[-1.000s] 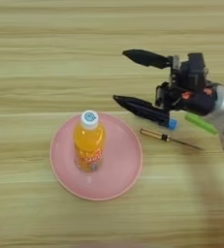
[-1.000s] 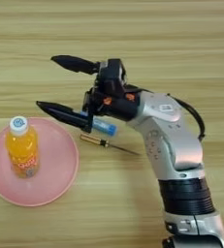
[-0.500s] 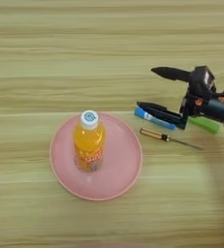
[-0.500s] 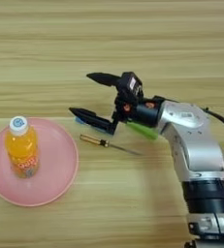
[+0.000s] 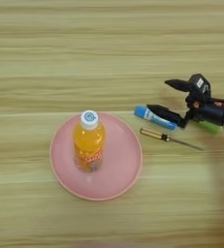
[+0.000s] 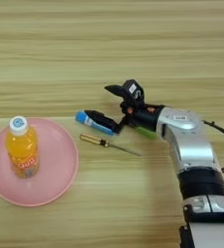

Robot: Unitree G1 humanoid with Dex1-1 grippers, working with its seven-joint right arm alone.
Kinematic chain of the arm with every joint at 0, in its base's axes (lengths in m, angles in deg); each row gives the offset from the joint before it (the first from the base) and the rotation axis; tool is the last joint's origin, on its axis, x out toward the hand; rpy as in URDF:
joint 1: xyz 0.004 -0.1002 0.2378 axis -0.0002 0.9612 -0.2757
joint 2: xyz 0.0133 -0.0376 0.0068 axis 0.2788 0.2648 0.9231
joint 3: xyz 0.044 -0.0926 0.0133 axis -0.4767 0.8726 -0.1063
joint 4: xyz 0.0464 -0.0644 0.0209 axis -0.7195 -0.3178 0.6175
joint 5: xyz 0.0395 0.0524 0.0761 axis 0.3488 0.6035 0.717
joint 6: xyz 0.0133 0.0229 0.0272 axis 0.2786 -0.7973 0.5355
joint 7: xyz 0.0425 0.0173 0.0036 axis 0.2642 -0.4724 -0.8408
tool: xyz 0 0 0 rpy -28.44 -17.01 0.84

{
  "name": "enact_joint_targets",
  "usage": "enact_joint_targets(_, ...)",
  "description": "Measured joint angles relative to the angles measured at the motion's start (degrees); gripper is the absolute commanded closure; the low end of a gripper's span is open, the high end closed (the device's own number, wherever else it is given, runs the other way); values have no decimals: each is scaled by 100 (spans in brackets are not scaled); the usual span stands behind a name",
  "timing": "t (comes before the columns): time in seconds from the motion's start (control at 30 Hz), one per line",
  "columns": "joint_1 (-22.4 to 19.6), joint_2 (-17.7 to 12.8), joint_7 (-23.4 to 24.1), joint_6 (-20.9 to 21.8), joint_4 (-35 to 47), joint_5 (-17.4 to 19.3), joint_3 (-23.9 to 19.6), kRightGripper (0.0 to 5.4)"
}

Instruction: Move the objects on the table

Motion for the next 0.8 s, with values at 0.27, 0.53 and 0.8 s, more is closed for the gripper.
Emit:
enact_joint_targets(0.27,-52,65,-35,59,-280,-315,339,3)
enact_joint_targets(0.53,-76,68,42,249,-661,-735,545,3)
enact_joint_targets(0.8,-267,90,217,366,-1088,-983,656,66)
